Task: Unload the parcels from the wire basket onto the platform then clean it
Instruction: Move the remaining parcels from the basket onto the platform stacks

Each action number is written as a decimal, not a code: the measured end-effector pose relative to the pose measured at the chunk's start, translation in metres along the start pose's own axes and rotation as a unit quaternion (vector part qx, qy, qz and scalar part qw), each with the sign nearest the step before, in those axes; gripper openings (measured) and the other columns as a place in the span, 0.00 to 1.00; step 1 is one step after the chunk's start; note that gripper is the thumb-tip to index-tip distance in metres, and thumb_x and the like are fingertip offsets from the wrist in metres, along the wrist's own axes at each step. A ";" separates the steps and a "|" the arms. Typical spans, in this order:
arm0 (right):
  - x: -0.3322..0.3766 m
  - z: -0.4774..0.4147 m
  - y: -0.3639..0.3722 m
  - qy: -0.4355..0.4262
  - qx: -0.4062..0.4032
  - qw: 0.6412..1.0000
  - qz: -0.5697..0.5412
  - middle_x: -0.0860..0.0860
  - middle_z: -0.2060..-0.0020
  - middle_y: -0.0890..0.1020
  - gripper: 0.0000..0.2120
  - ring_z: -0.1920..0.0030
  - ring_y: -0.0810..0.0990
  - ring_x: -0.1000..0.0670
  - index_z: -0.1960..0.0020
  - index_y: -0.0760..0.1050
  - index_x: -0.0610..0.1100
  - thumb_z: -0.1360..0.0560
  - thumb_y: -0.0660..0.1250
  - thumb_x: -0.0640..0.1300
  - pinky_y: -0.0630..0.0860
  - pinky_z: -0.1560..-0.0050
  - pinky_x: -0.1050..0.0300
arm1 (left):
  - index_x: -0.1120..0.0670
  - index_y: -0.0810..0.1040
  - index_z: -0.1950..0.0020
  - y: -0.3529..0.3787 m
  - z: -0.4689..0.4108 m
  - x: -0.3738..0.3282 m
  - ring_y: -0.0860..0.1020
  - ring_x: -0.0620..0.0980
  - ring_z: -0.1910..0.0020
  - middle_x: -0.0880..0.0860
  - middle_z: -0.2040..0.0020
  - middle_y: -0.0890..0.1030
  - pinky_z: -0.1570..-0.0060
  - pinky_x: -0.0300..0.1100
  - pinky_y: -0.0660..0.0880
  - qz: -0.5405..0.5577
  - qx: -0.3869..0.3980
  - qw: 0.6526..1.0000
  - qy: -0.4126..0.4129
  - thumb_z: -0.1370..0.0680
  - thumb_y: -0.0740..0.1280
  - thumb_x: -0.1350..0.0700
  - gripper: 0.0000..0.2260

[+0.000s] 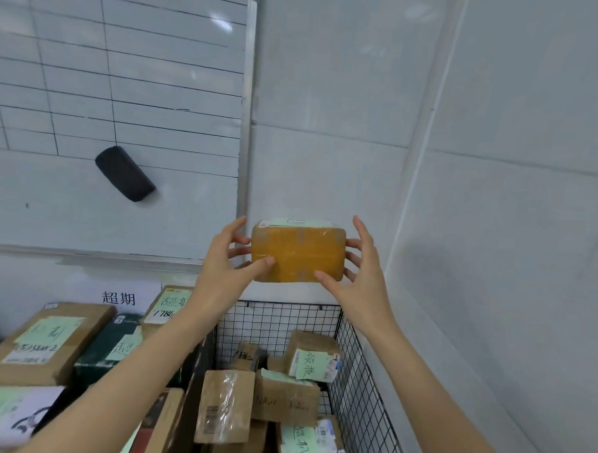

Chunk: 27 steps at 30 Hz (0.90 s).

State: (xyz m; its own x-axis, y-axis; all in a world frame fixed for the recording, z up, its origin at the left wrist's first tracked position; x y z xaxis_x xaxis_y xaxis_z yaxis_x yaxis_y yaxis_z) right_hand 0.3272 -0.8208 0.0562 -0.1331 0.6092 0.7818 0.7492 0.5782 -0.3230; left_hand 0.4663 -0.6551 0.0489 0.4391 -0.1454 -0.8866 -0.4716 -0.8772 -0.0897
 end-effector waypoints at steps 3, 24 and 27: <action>-0.002 -0.001 0.001 -0.002 0.005 1.000 0.002 0.52 0.29 0.63 0.48 0.31 0.67 0.56 0.21 0.49 0.56 0.28 0.75 0.39 0.71 0.33 0.57 | 0.47 0.64 0.25 -0.001 -0.001 -0.003 0.75 0.44 0.40 0.47 0.34 0.72 0.61 0.24 0.74 0.009 -0.009 1.000 0.003 0.26 0.74 0.56 0.33; 0.011 -0.007 0.004 -0.049 -0.044 0.995 -0.071 0.61 0.36 0.69 0.24 0.36 0.71 0.63 0.35 0.64 0.69 0.23 0.70 0.48 0.75 0.40 0.61 | 0.37 0.63 0.28 0.008 0.015 0.014 0.79 0.42 0.45 0.44 0.40 0.74 0.64 0.31 0.75 0.024 0.002 1.000 -0.005 0.27 0.75 0.55 0.33; 0.012 -0.010 -0.002 -0.048 -0.059 0.993 -0.089 0.60 0.36 0.71 0.22 0.38 0.73 0.60 0.34 0.69 0.61 0.24 0.71 0.45 0.76 0.47 0.68 | 0.37 0.63 0.29 0.004 0.016 0.015 0.80 0.38 0.49 0.42 0.42 0.74 0.62 0.32 0.76 -0.008 0.013 1.000 -0.002 0.27 0.75 0.54 0.33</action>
State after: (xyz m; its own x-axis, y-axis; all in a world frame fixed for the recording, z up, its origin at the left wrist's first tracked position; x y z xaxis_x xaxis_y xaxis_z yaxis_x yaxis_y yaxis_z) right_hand 0.3302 -0.8204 0.0713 -0.3267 0.5553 0.7648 0.7783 0.6171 -0.1157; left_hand 0.4585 -0.6535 0.0275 0.4428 -0.1295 -0.8872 -0.4852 -0.8667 -0.1157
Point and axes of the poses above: each hand's wrist, its own z-axis away from the middle knuckle, its own y-axis out of the palm, x = y × z, the point moved 4 cm from there along -z, towards the middle knuckle
